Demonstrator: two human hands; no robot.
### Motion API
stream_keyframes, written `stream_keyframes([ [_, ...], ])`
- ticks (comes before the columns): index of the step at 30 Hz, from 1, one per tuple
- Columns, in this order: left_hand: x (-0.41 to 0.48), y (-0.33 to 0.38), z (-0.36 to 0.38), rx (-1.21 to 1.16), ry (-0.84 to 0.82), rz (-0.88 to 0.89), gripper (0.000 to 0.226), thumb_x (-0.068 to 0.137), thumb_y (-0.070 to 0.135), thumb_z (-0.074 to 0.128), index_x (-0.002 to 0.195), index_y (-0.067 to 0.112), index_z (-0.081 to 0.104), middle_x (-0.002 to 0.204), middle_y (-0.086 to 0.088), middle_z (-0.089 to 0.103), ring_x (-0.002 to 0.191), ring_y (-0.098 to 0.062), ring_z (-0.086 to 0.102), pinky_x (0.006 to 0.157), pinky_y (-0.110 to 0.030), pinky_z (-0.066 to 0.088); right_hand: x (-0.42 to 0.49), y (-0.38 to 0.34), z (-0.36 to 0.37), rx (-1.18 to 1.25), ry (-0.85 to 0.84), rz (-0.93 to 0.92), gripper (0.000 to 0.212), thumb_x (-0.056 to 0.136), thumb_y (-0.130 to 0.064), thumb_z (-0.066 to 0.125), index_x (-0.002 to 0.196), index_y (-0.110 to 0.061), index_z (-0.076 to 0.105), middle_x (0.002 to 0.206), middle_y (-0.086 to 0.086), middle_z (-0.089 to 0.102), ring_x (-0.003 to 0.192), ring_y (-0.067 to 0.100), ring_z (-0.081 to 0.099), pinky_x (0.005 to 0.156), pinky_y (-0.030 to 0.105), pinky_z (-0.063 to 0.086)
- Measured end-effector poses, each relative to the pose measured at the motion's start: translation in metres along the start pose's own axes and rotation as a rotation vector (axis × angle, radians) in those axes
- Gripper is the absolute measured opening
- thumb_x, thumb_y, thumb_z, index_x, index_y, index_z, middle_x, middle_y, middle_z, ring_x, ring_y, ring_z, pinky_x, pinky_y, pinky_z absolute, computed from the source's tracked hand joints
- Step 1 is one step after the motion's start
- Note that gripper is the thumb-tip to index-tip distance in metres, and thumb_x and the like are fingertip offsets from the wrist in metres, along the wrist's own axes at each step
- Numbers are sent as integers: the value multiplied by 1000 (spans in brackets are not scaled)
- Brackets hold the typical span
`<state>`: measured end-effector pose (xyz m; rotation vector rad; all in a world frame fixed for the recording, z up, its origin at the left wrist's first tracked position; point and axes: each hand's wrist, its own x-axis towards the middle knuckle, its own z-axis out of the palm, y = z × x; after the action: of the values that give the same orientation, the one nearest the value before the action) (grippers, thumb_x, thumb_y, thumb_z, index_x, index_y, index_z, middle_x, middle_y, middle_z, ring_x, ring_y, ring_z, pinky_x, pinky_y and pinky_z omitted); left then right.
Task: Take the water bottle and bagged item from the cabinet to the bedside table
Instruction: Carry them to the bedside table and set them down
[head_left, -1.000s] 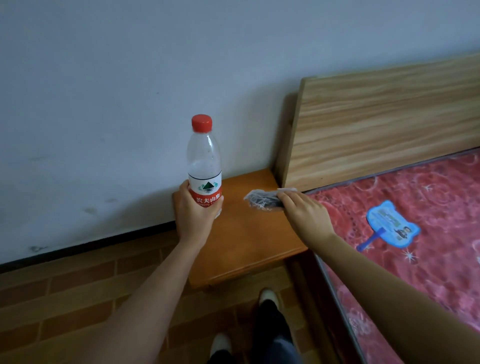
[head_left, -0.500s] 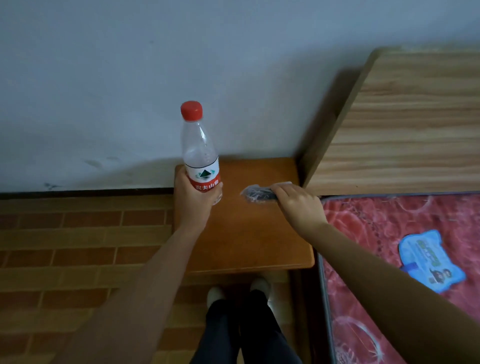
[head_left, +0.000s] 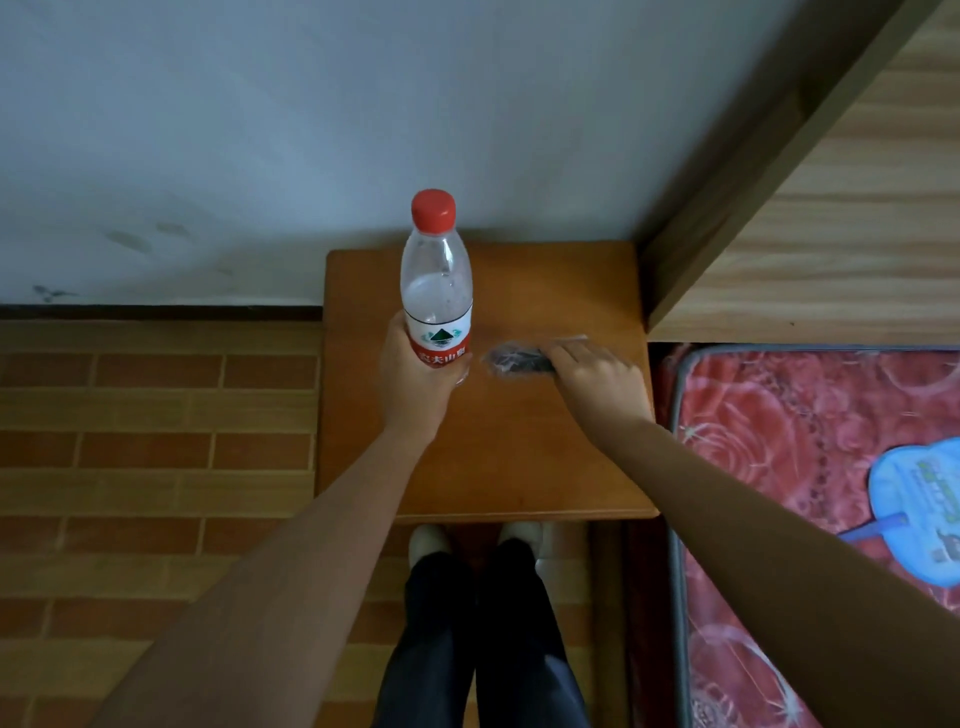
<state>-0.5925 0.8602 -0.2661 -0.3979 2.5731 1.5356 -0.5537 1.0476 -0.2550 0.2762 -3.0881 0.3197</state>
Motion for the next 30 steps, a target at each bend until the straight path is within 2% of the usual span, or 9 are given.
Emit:
stream_keyframes([
  [4,6,-22,6,14,-18,14,72,65,21,80,125,17,41,124,-4,56,113,-18,53,89,-32,48,-2,0,20,19,10,3,42,58,6,77,97,-4,66,92,15,72,80,30,69,58,39,55],
  [7,12,-33,8,5,-18,21,72,65,19,80,126,17,40,123,-4,56,111,-16,53,88,-27,48,-4,0,31,13,29,3,42,61,3,78,100,-5,66,97,14,71,88,29,68,67,39,55],
  [10,17,-41,9,-4,-6,48,73,66,17,80,126,16,40,122,-5,57,111,-18,54,88,-31,50,-2,-1,39,15,70,-16,39,64,2,76,101,-5,66,100,13,71,94,27,66,76,39,54],
  [14,22,-48,9,-5,-13,61,73,66,16,80,126,14,39,122,-6,57,111,-20,55,88,-30,50,-2,-5,48,-1,114,-39,31,67,2,72,97,-6,68,97,12,72,93,28,67,80,38,53],
  [20,26,-58,10,-6,-33,71,75,66,17,80,128,14,37,122,-7,56,113,-19,53,90,-31,49,-15,-19,63,-5,-60,48,37,59,4,79,93,-3,65,97,16,71,92,31,67,67,41,58],
  [23,28,-64,11,1,-30,107,75,68,19,79,129,13,36,123,-7,55,114,-17,52,90,-25,47,-21,-20,70,-15,-123,71,47,61,3,79,104,-2,62,107,19,68,100,34,63,73,45,57],
  [26,29,-71,12,8,-31,122,74,69,24,78,130,15,36,125,-6,54,115,-16,52,93,-33,48,-27,-19,78,-44,-179,56,61,60,4,80,116,-3,58,116,21,63,108,37,59,80,50,55],
  [30,31,-82,13,25,1,147,76,68,28,78,130,16,36,126,-8,51,117,-19,50,92,-41,50,-34,-18,88,-49,-231,44,70,59,3,81,123,-4,54,123,19,59,115,36,54,85,50,52],
])
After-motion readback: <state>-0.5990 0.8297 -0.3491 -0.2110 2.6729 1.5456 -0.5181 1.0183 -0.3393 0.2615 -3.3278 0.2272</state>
